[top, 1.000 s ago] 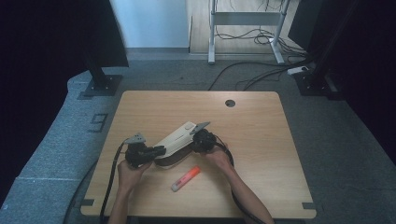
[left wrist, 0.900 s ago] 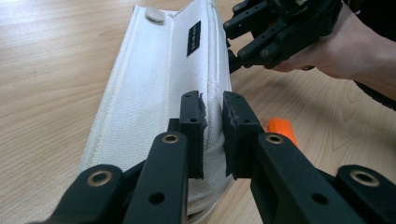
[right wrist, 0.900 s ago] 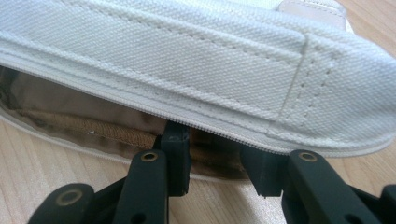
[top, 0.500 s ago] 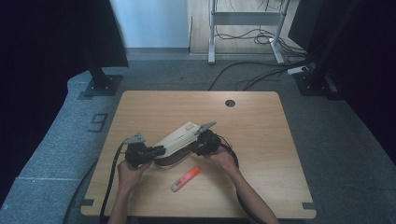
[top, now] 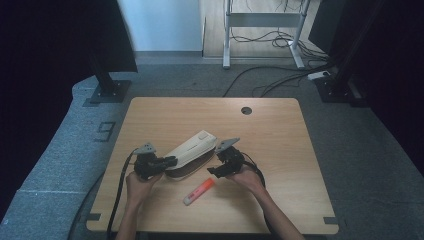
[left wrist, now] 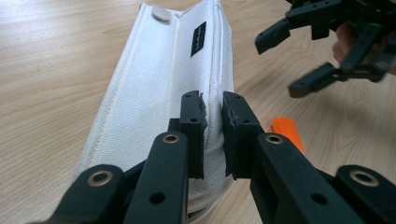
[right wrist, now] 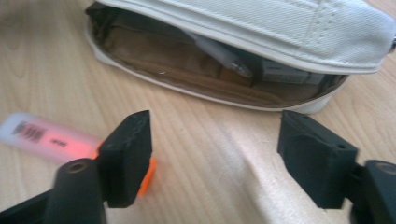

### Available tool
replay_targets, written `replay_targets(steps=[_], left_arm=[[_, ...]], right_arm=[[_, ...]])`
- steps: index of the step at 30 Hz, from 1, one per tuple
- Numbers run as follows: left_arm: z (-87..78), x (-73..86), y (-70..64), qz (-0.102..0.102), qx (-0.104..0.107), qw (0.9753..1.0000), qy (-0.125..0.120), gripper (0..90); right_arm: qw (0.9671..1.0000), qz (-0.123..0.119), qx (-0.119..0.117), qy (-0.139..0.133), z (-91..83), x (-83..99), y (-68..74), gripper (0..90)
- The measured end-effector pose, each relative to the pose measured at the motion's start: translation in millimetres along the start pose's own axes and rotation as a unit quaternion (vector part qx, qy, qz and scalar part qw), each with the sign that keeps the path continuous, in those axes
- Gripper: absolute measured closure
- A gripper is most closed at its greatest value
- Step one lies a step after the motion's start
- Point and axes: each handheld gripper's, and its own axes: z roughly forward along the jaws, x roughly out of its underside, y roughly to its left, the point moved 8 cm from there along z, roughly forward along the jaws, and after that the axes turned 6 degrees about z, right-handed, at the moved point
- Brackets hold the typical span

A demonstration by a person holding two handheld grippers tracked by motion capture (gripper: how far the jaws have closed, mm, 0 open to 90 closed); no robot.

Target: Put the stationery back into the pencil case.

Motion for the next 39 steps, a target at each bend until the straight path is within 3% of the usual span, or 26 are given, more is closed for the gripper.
replay_targets(steps=[11,25,39], left_arm=[[0.1,0.3,0.0,0.001,0.001,1.0,-0.001,79.5],[1.0,1.0,-0.8,0.002,0.001,1.0,0.002,79.4],[0.7,1.2,-0.8,0.002,0.002,1.0,0.002,79.4]], right_arm=[[0.9996,-0.016,-0.022,0.007,-3.5,16.8,21.4,14.3],[0.9979,-0.032,-0.049,0.026,6.3,35.3,41.4,14.2],[0.9939,-0.067,-0.078,0.041,29.5,28.6,61.8,17.7]])
